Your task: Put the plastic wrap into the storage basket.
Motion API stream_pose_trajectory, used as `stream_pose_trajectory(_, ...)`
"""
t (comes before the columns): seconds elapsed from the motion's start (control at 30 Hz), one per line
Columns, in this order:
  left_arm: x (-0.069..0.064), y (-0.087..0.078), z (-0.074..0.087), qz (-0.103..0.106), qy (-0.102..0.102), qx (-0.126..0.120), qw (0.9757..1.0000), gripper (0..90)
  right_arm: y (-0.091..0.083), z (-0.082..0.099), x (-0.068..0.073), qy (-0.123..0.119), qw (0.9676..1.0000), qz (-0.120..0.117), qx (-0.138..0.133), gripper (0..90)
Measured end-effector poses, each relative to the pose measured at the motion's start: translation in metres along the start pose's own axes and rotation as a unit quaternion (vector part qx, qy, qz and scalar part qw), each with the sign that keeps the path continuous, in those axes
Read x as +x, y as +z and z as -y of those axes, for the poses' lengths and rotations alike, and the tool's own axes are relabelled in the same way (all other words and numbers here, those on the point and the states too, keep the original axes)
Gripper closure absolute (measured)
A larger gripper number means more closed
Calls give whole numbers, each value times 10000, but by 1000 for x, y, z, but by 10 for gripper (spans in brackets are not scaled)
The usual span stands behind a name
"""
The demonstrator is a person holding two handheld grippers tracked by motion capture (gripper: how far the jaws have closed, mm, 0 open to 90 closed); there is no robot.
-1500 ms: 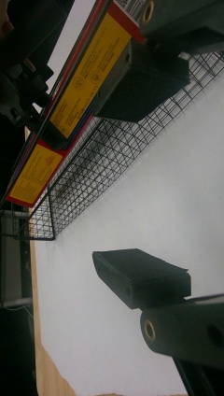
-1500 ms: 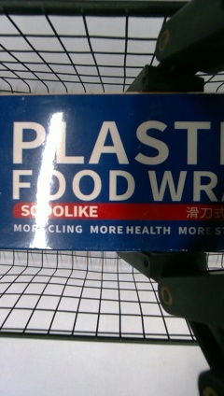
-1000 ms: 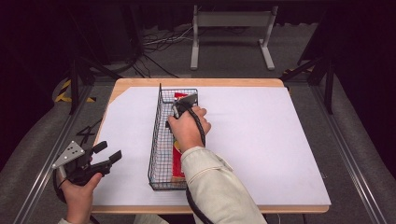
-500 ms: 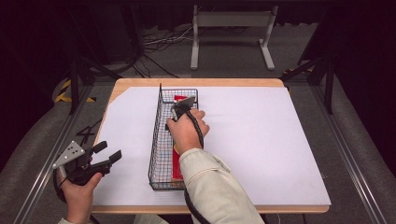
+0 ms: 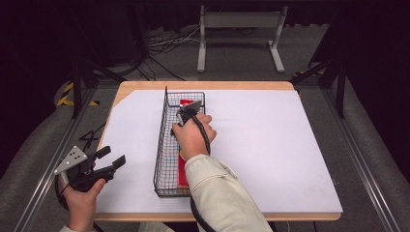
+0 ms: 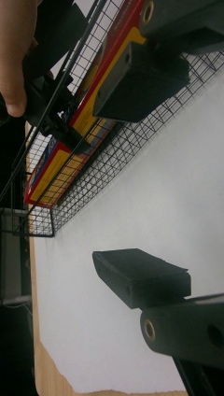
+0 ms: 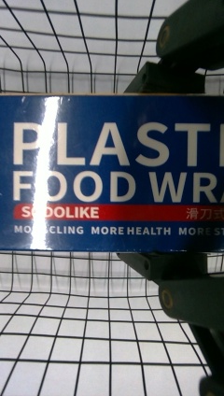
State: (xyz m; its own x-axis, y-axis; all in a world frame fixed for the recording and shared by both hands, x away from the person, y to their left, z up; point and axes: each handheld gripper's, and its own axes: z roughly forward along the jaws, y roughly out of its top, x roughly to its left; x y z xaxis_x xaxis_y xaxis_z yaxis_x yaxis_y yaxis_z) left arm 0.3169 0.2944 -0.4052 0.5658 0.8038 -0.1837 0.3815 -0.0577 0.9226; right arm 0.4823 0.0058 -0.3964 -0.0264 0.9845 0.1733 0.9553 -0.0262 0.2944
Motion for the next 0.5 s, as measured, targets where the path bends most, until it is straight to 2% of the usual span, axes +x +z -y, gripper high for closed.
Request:
stream_pose_trajectory(0.1,0,0,0,-1,10,-3,10000,268,-1,1,3,-79,9999,-28,-73,290)
stream_pose_trajectory(0.17,0,0,0,-1,4,-2,10000,267,-3,0,4,-80,9999,-66,-130,289)
stream_pose_trajectory(0.3,0,-1,1,-11,-23,-12,10000,268,-19,-4,6,-154,9993,-179,-305,253)
stream_pose_trajectory(0.43,0,-2,1,-30,-18,-10,10000,268,-38,-7,4,-335,9960,-541,-634,254)
stream_pose_trajectory(0.5,0,-2,1,-35,-16,-3,10000,267,-48,-7,1,-526,9921,-759,-843,250)
